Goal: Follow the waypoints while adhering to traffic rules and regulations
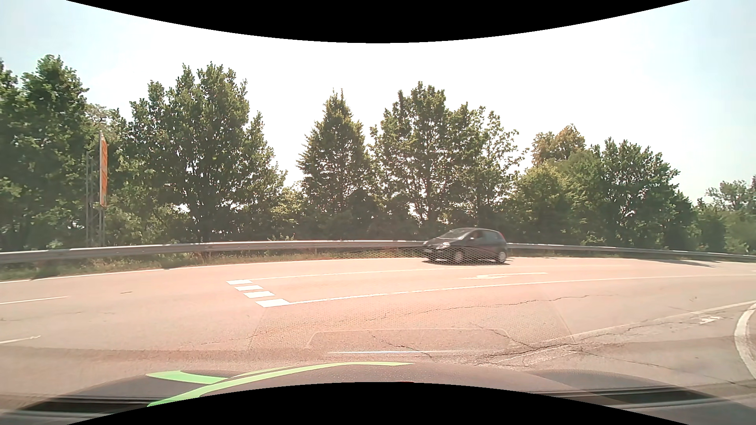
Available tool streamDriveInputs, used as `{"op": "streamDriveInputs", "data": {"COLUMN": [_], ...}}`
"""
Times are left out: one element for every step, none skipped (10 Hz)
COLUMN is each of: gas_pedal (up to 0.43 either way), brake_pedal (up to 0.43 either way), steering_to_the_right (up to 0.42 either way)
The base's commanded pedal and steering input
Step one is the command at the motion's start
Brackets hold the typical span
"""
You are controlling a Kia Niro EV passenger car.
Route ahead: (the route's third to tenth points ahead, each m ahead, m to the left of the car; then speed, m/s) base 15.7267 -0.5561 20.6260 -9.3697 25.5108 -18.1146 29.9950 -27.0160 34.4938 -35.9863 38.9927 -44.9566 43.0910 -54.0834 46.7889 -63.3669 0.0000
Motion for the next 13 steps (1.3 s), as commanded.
{"op": "streamDriveInputs", "data": {"gas_pedal": [0.0, 0.0, 0.0, 0.059, 0.11, 0.15, 0.177, 0.177, 0.189, 0.197, 0.197, 0.209, 0.22], "brake_pedal": [0.0, 0.0, 0.0, 0.0, 0.0, 0.0, 0.0, 0.0, 0.0, 0.0, 0.0, 0.0, 0.0], "steering_to_the_right": [0.151, 0.151, 0.151, 0.151, 0.151, 0.151, 0.15, 0.15, 0.15, 0.153, 0.167, 0.191, 0.228]}}
